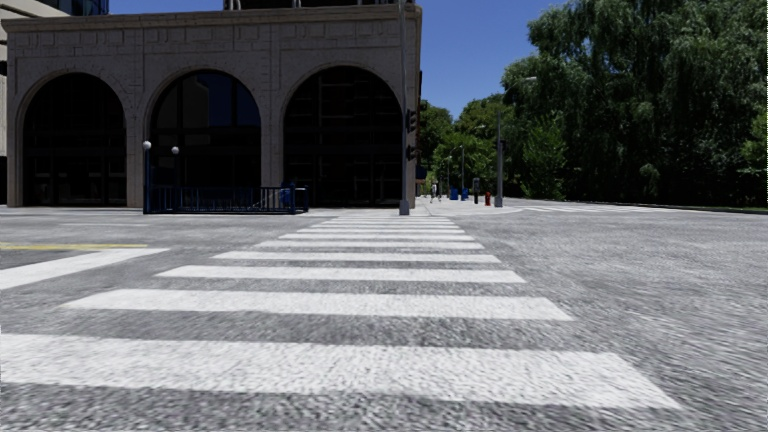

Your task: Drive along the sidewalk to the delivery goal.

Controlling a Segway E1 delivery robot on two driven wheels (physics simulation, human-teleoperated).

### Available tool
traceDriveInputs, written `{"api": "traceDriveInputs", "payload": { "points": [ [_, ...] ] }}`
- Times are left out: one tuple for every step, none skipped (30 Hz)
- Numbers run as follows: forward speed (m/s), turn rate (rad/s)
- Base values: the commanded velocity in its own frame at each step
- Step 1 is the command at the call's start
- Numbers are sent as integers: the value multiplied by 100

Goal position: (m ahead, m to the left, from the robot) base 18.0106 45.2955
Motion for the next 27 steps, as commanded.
{"api": "traceDriveInputs", "payload": {
  "points": [
    [200,0],
    [200,0],
    [200,0],
    [200,0],
    [200,0],
    [200,0],
    [200,0],
    [200,0],
    [200,0],
    [200,0],
    [200,0],
    [200,0],
    [200,0],
    [200,0],
    [200,0],
    [200,0],
    [200,0],
    [200,0],
    [200,0],
    [200,0],
    [200,0],
    [200,0],
    [200,0],
    [200,0],
    [200,0],
    [200,0],
    [200,0]
  ]
}}
